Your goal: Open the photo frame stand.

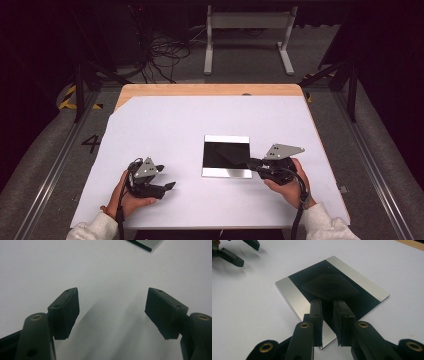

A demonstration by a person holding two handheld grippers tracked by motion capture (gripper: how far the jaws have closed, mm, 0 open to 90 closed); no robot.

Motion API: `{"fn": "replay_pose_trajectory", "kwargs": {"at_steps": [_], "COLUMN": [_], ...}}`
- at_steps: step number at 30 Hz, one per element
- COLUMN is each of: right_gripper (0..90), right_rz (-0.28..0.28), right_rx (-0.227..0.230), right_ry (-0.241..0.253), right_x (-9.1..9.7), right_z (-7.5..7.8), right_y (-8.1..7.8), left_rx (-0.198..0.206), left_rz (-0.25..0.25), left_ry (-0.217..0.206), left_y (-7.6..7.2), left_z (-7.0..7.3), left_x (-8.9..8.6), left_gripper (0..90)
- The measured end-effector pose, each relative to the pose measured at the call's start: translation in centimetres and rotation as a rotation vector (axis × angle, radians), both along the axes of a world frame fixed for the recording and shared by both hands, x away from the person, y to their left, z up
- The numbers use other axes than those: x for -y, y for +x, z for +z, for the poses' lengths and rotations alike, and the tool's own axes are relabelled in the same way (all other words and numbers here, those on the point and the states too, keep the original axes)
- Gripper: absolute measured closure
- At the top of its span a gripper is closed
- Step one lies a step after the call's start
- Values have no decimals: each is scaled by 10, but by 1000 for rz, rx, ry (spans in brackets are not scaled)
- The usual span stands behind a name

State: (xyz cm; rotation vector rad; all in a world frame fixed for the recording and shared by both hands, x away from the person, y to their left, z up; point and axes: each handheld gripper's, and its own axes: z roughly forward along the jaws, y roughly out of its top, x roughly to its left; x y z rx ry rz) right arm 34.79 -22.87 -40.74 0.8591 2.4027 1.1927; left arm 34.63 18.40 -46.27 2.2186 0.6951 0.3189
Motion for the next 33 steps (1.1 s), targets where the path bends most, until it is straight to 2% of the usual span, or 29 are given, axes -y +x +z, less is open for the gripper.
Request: {"fn": "replay_pose_trajectory", "kwargs": {"at_steps": [14, 20, 21, 33], "right_gripper": [656, 572, 525, 405], "right_rz": [-19, -20, -24, -42], "right_rx": [-15, -26, -36, -76], "right_ry": [4, 17, 38, 109], "right_x": [1, 2, 2, 0], "right_z": [-2, -2, -3, -5], "right_y": [2, 3, 4, 9], "left_rx": [0, 1, 1, 3], "left_rz": [-2, -2, -2, -4], "left_ry": [9, 13, 12, 25], "left_y": [0, 0, 0, -1], "left_z": [0, 0, 0, -1], "left_x": [0, -1, 0, 1], "left_gripper": [282, 282, 282, 280]}}
